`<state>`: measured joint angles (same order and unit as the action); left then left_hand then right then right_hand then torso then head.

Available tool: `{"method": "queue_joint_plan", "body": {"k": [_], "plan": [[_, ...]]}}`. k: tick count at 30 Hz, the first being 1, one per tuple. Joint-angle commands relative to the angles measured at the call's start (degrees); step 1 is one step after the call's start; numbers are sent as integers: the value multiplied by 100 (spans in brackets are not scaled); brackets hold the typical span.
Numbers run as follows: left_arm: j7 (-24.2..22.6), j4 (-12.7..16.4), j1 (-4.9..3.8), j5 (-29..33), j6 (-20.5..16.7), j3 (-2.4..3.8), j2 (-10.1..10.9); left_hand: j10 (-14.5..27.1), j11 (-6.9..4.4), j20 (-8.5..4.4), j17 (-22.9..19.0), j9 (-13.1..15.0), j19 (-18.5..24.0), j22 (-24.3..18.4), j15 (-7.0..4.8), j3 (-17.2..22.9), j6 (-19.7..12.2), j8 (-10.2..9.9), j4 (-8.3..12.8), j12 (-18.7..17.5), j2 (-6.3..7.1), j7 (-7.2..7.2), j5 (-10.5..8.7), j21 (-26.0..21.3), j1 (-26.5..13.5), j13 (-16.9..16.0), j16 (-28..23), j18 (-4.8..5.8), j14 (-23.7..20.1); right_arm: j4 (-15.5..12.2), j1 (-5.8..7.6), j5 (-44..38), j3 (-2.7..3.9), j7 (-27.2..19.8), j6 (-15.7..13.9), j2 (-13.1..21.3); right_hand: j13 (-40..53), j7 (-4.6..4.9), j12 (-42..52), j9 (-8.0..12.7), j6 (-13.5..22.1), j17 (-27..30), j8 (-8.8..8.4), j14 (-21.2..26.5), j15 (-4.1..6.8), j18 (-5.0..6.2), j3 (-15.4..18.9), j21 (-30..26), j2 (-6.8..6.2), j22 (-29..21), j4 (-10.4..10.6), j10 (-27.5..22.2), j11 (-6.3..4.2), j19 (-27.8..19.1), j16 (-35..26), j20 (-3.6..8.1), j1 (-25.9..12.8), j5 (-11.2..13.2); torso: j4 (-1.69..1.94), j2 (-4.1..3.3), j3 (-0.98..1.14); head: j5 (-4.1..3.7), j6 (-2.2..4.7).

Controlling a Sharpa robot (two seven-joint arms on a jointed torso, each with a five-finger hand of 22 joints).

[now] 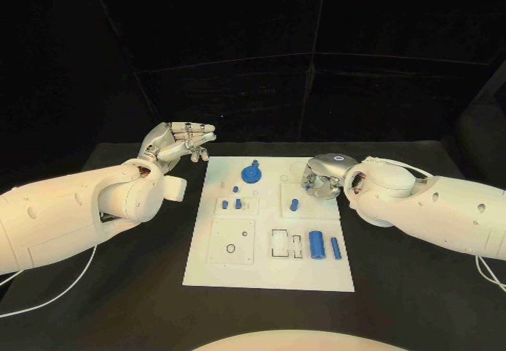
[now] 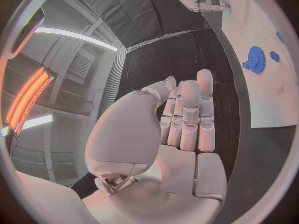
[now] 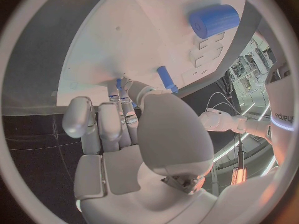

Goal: Assemble the parts on the task board

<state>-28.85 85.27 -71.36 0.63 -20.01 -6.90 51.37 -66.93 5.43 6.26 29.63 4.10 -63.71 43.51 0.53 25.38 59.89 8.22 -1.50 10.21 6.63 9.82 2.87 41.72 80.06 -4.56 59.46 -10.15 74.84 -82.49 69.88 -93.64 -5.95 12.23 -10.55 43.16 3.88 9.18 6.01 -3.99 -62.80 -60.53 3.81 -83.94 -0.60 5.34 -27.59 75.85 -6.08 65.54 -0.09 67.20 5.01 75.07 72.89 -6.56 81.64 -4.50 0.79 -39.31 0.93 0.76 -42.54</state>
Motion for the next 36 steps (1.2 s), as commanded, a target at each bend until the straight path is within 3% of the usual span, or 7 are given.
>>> {"method": "queue_joint_plan", "body": {"k": [1, 12, 30, 36], "plan": [[5, -4, -6, 16, 80, 4, -11, 37, -7, 16, -5, -7, 28, -5, -4, -21, -38, -31, 27, 29, -8, -9, 16, -31, -24, 9, -36, -34, -47, -14, -32, -47, -22, 107, 95, -15, 8, -20, 61, -16, -79, -5, 49, -97, 42, 9, -65, 26, -9, 16, -15, 89, -9, 36, 32, 19, -45, 37, -1, -1, 3, 8, -1], [29, -13, -7, 16, 82, 4, -12, 41, -6, 16, -6, -7, 26, -9, -4, -19, -39, -30, 40, 33, -14, -8, 16, -37, -11, 9, -38, -35, -46, -31, -37, -276, -22, 292, 158, -17, 31, -84, 155, -43, -283, -20, 97, -109, 107, -21, -195, 117, 70, 159, -179, 277, -80, 128, 63, 82, 40, 48, -4, 3, 1, 3, -8], [77, -64, -7, 16, 95, 4, 6, 50, -5, 17, -23, -4, 21, -16, -4, -11, -32, -23, 68, 46, -38, -7, 16, -49, 19, 8, -46, -36, -47, -197, -41, -418, -20, 361, -362, 69, 28, -86, 160, -39, -325, 85, 76, -103, 119, -50, -236, 204, 88, 292, -246, 309, -88, 216, 24, 102, 9, 44, -10, 4, 7, -26, -26], [94, -97, -7, 16, 85, 4, 10, 58, -4, 16, -22, -5, 18, -19, -5, -6, -39, -25, 86, 50, -48, -4, 16, -53, 37, 9, -46, -37, -45, -293, -40, -424, -17, 357, -562, 148, 28, -89, 159, -36, -330, 82, 66, -106, 117, -54, -217, 213, 77, 306, -227, 313, -89, 224, 32, 101, -54, 77, 0, 8, -1, -19, -20]]}}
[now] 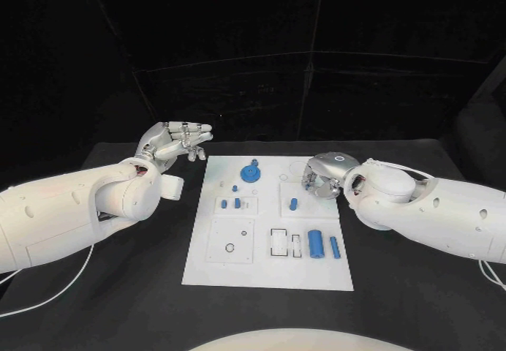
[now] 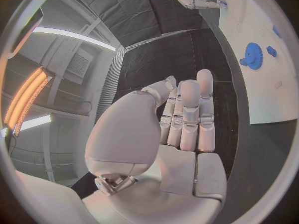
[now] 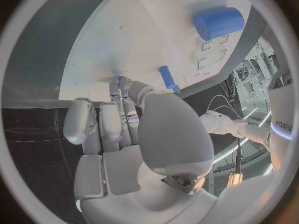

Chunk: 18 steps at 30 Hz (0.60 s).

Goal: Assemble the parts on the task board

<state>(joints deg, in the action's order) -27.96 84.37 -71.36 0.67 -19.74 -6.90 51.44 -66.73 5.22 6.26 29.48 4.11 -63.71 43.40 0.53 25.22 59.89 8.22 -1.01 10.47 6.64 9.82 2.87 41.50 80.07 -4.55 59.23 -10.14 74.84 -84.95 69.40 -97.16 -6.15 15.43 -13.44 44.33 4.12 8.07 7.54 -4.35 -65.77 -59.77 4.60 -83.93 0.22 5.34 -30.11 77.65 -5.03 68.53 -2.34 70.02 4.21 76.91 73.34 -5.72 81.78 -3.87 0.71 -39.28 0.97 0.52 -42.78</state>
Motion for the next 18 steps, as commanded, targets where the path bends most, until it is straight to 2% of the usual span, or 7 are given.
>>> {"method": "queue_joint_plan", "body": {"k": [1, 10, 15, 18], "plan": [[7, -12, -7, 12, 56, 4, 4, 39, 17, 16, -4, -6, 17, -8, -5, 12, -39, -24, 42, 25, -53, -3, 16, -32, 43, 8, -21, -37, -44, -69, 9, -72, 3, 35, -296, 48, 5, 23, 6, -1, -33, 6, -13, -107, 35, -54, 35, 33, -29, 6, -3, 31, -8, 41, -13, 17, -68, 14, 7, 6, -5, 5, 6], [10, -60, -6, 12, 42, 5, 17, 41, 17, 16, -2, -6, 16, -9, -5, 15, -39, -24, 47, 27, -57, -3, 16, -33, 49, 8, -20, -37, -43, -304, 13, -74, 8, 48, -391, 240, 5, 22, 6, -1, -35, -3, -13, -109, 36, -56, 36, 39, -30, 16, -2, 32, -9, 46, -8, 17, -72, 15, -1, 7, -9, 2, 31], [2, -75, -6, 12, 34, 5, 25, 45, 18, 15, -4, -7, 15, -9, -5, 17, -42, -25, 52, 28, -61, -2, 16, -34, 54, 9, -20, -37, -42, -565, 16, -65, 14, 58, -454, 375, 5, 20, 6, -1, -37, -6, -14, -110, 36, -58, 36, 44, -32, 25, -5, 32, -11, 52, -5, 17, -73, 13, -1, 6, -4, 14, 43], [-42, -81, -6, 12, 25, 5, 25, 45, 19, 15, -1, -7, 15, -9, -5, 17, -42, -25, 53, 28, -61, -1, 16, -34, 54, 9, -19, -37, -41, -752, 26, -54, 23, 64, -511, 425, 5, 15, 6, -1, -39, 0, -16, -109, 38, -58, 32, 47, -36, 30, -14, 33, -14, 55, -6, 18, -70, 1, -1, 12, -9, 18, 56]]}}
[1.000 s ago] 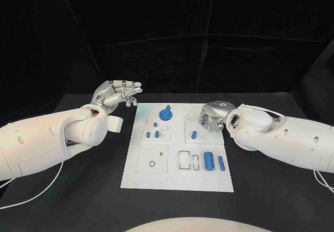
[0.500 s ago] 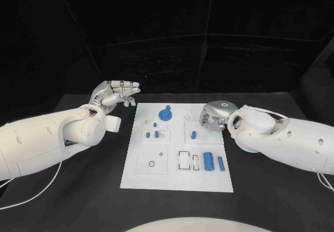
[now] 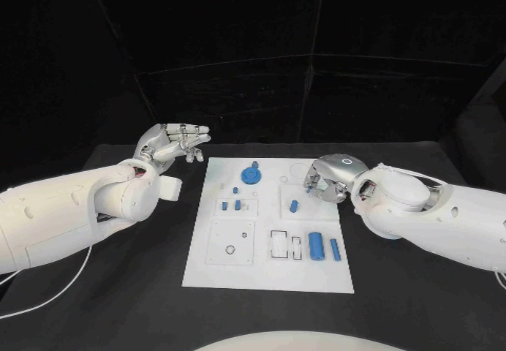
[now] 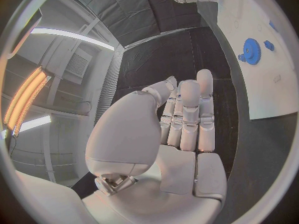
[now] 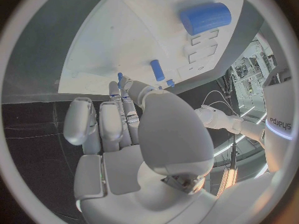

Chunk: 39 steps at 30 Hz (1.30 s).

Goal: Assemble the parts on the task board

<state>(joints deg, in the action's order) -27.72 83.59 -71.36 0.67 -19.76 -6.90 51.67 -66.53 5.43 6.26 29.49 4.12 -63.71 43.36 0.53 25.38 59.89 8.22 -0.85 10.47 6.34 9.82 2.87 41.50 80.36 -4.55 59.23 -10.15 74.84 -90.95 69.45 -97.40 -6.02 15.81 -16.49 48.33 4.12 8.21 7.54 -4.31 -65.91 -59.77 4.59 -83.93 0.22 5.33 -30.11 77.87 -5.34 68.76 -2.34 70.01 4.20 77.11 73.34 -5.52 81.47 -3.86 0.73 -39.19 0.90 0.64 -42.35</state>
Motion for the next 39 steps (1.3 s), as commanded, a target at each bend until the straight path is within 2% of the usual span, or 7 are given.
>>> {"method": "queue_joint_plan", "body": {"k": [1, 5, 12, 18, 24, 32, 39], "plan": [[-81, -2, -6, 12, 30, 5, -1, 25, -2, 15, -2, -7, 15, -5, -5, 1, -42, -25, 37, 29, -32, -1, 16, -35, 24, 9, -19, -37, -41, -216, 29, -28, 14, 28, -226, 36, 4, 0, 5, -4, -25, 4, -17, -109, 40, -58, 29, 27, -6, 11, -17, 33, -15, 37, -7, -2, -39, -8, 6, 3, -6, 6, 18], [-108, 6, -6, 12, 36, 5, -10, 25, -2, 15, 0, -7, 14, -5, -5, 0, -42, -25, 37, 29, -32, -1, 16, -35, 24, 9, -18, -37, -41, -405, 49, -22, 35, 32, -278, 52, 4, 0, 5, -3, -25, 5, -17, -109, 40, -58, 28, 28, -6, 11, -18, 33, -15, 37, -7, -2, -38, -10, 27, -5, -11, 14, 33], [-130, 20, -6, 12, 36, 5, -32, 25, -2, 15, 0, -7, 14, -5, -5, 0, -42, -25, 37, 29, -32, -1, 16, -35, 24, 9, -18, -37, -41, -672, 64, -16, 160, -2, -338, -64, 4, -2, 4, -3, -28, -2, -21, -111, 43, -58, 18, 29, -5, 13, -29, 36, -17, 38, -1, 0, -34, -31, 38, -3, -19, 76, 21], [-152, 38, -7, 12, 38, 5, -64, 24, -1, 16, 8, -7, 13, -6, -4, -1, -40, -23, 37, 32, -35, 0, 15, -36, 21, 9, -13, -36, -37, -644, 64, 57, 179, -80, -333, -362, 4, -2, 4, -2, -29, 1, -23, -111, 44, -59, 12, 31, -5, 16, -37, 36, -18, 39, -1, 1, -30, -41, 34, -16, -26, 150, 42], [-165, 63, -8, 12, 34, 5, -97, 24, -1, 16, 8, -7, 13, -6, -4, -1, -40, -23, 37, 32, -35, 0, 15, -36, 21, 9, -13, -36, -37, -470, 12, 129, 171, -204, -257, -780, 3, -1, 1, 0, -25, 15, -29, -109, 45, -56, 3, 24, -8, 2, -50, 33, -17, 31, -7, 2, -24, -52, 46, -17, -12, 313, -34], [-189, 69, -9, 12, 41, 6, -147, 21, 0, 17, 16, -5, 10, -7, -2, -8, -35, -19, 36, 41, -41, 1, 14, -39, 12, 7, -6, -35, -30, -280, -226, 147, 141, -322, -131, -1187, 2, 5, -3, 4, -17, 24, -38, -108, 44, -52, -6, 17, -7, -11, -63, 26, -13, 22, -9, 3, -19, -62, 43, -4, -17, 461, -125], [-167, 61, -10, 12, 23, 6, -185, 20, 0, 17, 17, -5, 10, -8, -2, -11, -34, -18, 35, 44, -42, 1, 14, -40, 8, 7, -5, -35, -29, -193, -420, 150, 23, -340, 15, -1369, 1, 7, -5, 5, -14, 39, -41, -105, 43, -50, -9, 12, -7, -21, -67, 23, -11, 16, -17, 3, -18, -68, 11, -3, -1, 541, -187]]}}
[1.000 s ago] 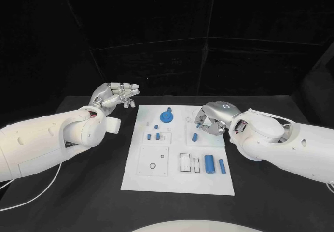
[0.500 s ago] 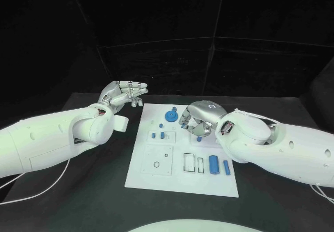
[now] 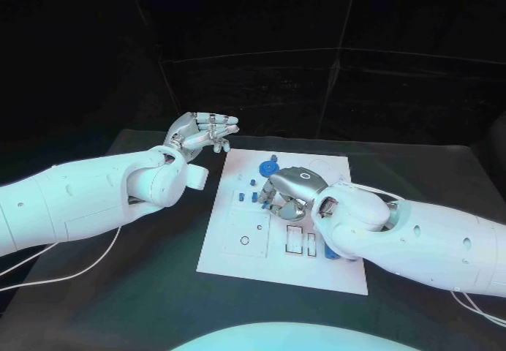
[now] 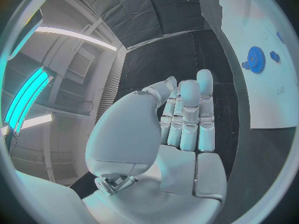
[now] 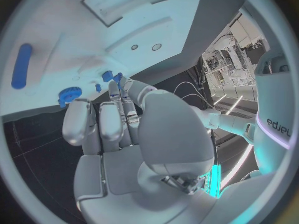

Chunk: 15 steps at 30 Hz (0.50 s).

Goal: Assemble the parts on the task board

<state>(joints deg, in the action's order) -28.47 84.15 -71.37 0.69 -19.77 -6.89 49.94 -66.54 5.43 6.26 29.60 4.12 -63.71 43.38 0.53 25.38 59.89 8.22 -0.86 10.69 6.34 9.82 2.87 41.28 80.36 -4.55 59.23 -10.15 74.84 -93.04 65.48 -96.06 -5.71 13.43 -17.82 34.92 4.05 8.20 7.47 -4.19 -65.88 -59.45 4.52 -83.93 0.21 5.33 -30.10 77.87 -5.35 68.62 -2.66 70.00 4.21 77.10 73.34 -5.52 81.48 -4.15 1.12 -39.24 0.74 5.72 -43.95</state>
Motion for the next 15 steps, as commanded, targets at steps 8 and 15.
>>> {"method": "queue_joint_plan", "body": {"k": [8, 15], "plan": [[-84, -20, -9, 10, 37, 5, -36, 24, 2, 18, 2, -6, 8, -11, -1, -17, -37, -18, 31, 26, -45, 2, 15, -20, -4, 7, -5, -35, -27, -11, -142, 23, -43, -109, 374, -65, 7, 12, -2, -6, -11, 30, -39, -101, 41, -47, -13, 5, -8, -19, -42, 17, -9, 8, -28, 3, -20, -46, -7, 3, 13, 25, -77], [-74, -36, -9, 10, 47, 5, -57, 24, 2, 18, 2, -7, 7, -11, 0, -19, -38, -18, 30, 26, -45, 3, 15, -21, -6, 7, -5, -35, -27, -62, -176, 24, -47, -77, 457, -53, 7, 12, -3, -5, -10, 32, -40, -101, 41, -47, -13, 4, -9, -20, -43, 16, -8, 7, -29, 3, -21, -47, -6, 5, 10, 55, -121]]}}
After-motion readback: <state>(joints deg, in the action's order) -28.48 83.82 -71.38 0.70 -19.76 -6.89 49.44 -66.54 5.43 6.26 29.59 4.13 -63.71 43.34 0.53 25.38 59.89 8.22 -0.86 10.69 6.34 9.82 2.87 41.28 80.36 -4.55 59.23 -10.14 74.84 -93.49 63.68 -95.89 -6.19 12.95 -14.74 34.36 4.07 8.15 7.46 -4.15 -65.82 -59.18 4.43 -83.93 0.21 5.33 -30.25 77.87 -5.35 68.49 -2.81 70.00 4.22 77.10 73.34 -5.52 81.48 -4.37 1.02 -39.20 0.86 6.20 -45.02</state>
